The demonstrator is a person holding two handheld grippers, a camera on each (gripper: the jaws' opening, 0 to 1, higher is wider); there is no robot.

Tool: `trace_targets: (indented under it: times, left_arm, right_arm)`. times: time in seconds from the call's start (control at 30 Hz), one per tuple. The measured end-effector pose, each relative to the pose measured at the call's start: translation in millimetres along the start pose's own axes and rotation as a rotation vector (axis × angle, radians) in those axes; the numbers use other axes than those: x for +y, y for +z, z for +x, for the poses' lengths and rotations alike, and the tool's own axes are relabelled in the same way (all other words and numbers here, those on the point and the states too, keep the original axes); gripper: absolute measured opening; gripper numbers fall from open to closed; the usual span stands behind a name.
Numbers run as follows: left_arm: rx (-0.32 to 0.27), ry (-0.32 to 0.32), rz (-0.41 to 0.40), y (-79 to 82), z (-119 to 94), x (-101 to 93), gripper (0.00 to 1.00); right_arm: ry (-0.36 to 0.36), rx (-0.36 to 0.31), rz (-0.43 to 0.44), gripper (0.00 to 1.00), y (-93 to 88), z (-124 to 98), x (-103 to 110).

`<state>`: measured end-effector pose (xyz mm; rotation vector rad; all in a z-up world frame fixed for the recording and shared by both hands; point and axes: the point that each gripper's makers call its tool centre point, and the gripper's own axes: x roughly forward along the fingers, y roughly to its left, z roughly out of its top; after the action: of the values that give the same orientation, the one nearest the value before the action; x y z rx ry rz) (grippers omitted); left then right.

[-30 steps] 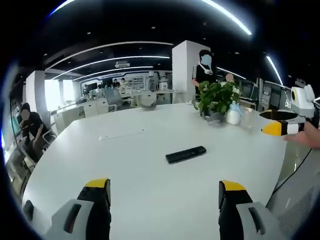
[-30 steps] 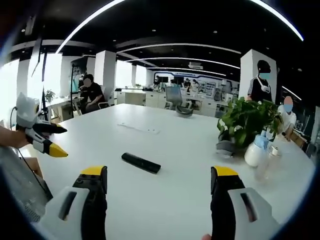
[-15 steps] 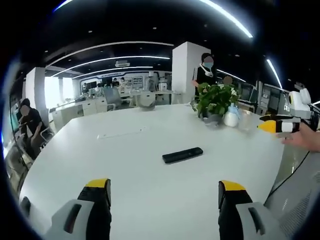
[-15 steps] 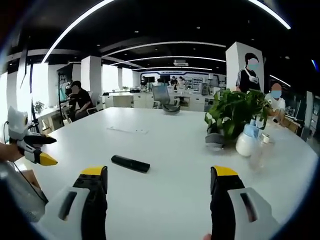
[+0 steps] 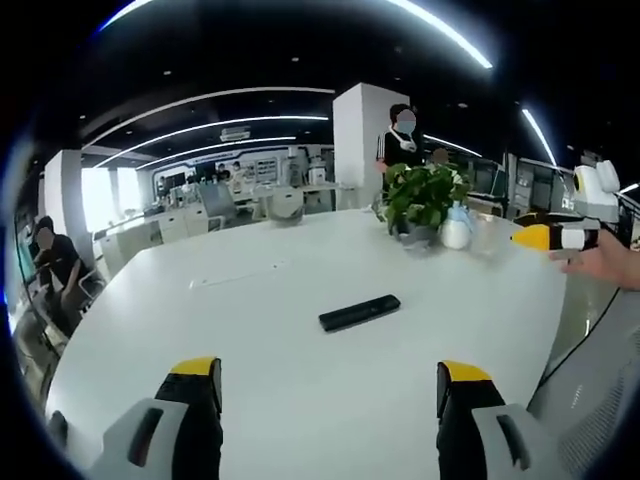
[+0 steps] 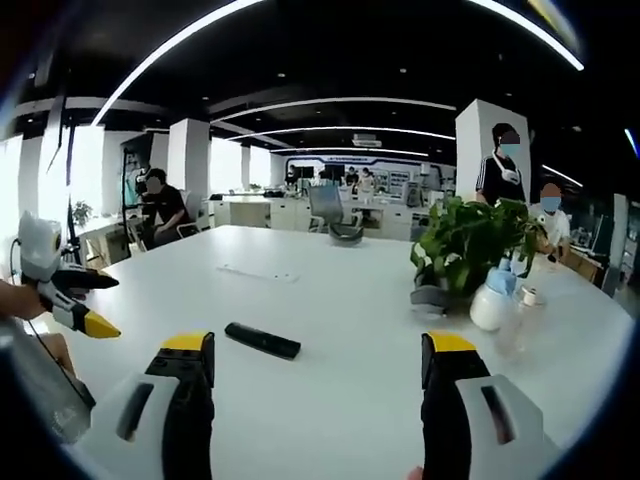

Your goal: Press the specified remote control buttons in sequence, fully releasing each button before pressing the next.

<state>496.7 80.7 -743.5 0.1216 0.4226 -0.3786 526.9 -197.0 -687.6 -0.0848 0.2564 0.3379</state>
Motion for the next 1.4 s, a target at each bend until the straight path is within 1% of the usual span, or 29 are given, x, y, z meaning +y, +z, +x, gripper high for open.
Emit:
trace_targets:
  times: [0.1, 0.2, 0.23, 0.3, 0.33, 0.47, 0.53, 0.7, 0.8, 0.87, 0.9, 1.03, 1.1, 1.17, 1.23, 1.4]
  left_arm:
    - [-0.003, 0.007, 0.010, 2.0, 0.9, 3.0, 0.92]
    - [-0.013, 0.019, 0.006, 0.9, 2.3, 8.0, 0.90]
    - [0.018, 0.018, 0.012, -3.5, 1.8, 8.2, 0.90]
    - [0.015, 0.024, 0.039, -0.9, 1.0, 8.1, 0.89]
    - [-0.001, 0.023, 0.048, 1.7, -0.1, 7.0, 0.88]
    - [0.004, 0.007, 0.043, 2.1, 0.5, 2.8, 0.87]
    - [0.011, 0.002, 0.064, 2.4, 1.9, -0.4, 0.85]
    - [0.008, -0.011, 0.058, 7.8, 4.2, -4.2, 0.84]
    - [0.035, -0.037, 0.073, 8.4, 7.9, -8.4, 0.83]
    - [0.069, -0.065, 0.093, 6.6, 9.8, -11.6, 0.79]
    - [0.081, -0.079, 0.104, 6.6, 12.2, -12.6, 0.78]
    - [0.097, -0.106, 0.118, 10.5, 21.1, -11.7, 0.76]
    - [0.111, -0.128, 0.130, 12.8, 32.1, -10.5, 0.75]
    - [0.119, -0.142, 0.144, 14.9, 38.9, -11.4, 0.75]
    - [0.128, -0.154, 0.166, 17.2, 47.3, -12.0, 0.75]
    - [0.168, -0.185, 0.198, 18.2, 66.4, -14.0, 0.75]
  right_arm:
    - [0.015, -0.024, 0.031, 0.87, 6.0, 1.6, 1.9]
    - [0.039, -0.016, 0.074, 0.87, 2.8, 0.7, 6.1]
    - [0.043, -0.016, 0.074, 0.87, 4.3, 0.7, 6.7]
    - [0.050, -0.054, 0.074, 0.86, 13.9, -0.7, 8.6]
    - [0.052, -0.063, 0.075, 0.86, 15.7, -1.4, 9.1]
    - [0.050, -0.038, 0.080, 0.85, 9.7, 1.1, 7.3]
    - [0.054, -0.024, 0.084, 0.85, 7.3, 1.5, 7.4]
    - [0.054, -0.022, 0.070, 0.83, 6.9, 0.7, 8.4]
    - [0.058, -0.015, 0.057, 0.82, 6.2, 1.0, 9.6]
    - [0.065, -0.008, 0.059, 0.82, 5.3, 0.7, 11.2]
    - [0.067, -0.004, 0.057, 0.81, 4.8, 0.6, 11.7]
    - [0.067, 0.011, 0.047, 0.81, 2.5, 0.1, 12.2]
    - [0.071, 0.002, 0.048, 0.79, 4.2, -0.5, 12.7]
    - [0.076, -0.003, 0.051, 0.79, 5.2, -0.5, 13.8]
    - [0.079, 0.003, 0.054, 0.79, 4.1, -0.1, 14.3]
    - [0.085, 0.001, 0.075, 0.79, 4.9, 1.0, 13.4]
